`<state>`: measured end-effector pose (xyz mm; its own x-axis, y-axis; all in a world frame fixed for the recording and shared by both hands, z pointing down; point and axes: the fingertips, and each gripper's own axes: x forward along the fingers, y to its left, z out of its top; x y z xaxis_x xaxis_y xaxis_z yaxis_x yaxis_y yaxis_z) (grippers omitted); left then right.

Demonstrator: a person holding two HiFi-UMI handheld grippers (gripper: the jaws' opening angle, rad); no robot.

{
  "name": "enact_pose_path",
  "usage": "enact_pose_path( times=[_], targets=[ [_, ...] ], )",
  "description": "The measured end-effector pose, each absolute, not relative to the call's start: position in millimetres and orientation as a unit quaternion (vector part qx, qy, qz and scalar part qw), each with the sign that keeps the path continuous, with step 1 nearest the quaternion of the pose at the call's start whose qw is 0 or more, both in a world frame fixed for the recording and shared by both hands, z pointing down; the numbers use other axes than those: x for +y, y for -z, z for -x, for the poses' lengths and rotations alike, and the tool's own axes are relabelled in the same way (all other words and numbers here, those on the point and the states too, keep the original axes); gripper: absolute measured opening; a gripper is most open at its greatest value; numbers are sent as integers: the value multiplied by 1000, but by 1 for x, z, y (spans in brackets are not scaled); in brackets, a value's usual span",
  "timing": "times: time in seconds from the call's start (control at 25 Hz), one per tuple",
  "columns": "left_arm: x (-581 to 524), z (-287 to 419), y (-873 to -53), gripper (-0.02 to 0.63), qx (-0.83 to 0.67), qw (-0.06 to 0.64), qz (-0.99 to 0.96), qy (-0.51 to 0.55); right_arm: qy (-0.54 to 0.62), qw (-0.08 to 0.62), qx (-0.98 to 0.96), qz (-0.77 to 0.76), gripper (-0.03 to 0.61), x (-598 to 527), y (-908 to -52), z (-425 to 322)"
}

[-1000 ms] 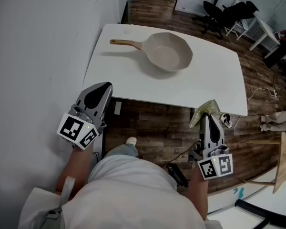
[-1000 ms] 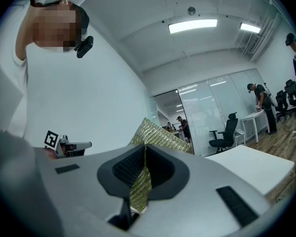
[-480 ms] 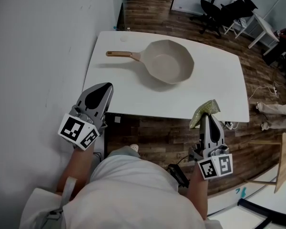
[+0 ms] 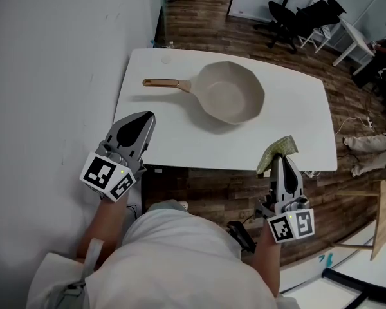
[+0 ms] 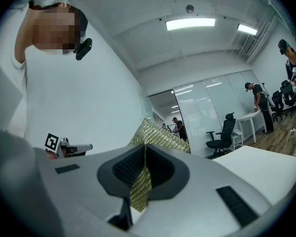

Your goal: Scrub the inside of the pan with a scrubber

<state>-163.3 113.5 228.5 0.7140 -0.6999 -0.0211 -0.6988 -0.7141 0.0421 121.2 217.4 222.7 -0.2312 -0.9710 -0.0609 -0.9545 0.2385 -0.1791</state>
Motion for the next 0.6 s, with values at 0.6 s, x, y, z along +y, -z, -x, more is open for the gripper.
enact_pose_path(
  times=[0.6],
  targets=[
    [123,179,-241,12,-382,32,-923,16,57,75,786,611,25,222,-222,-106]
  ],
)
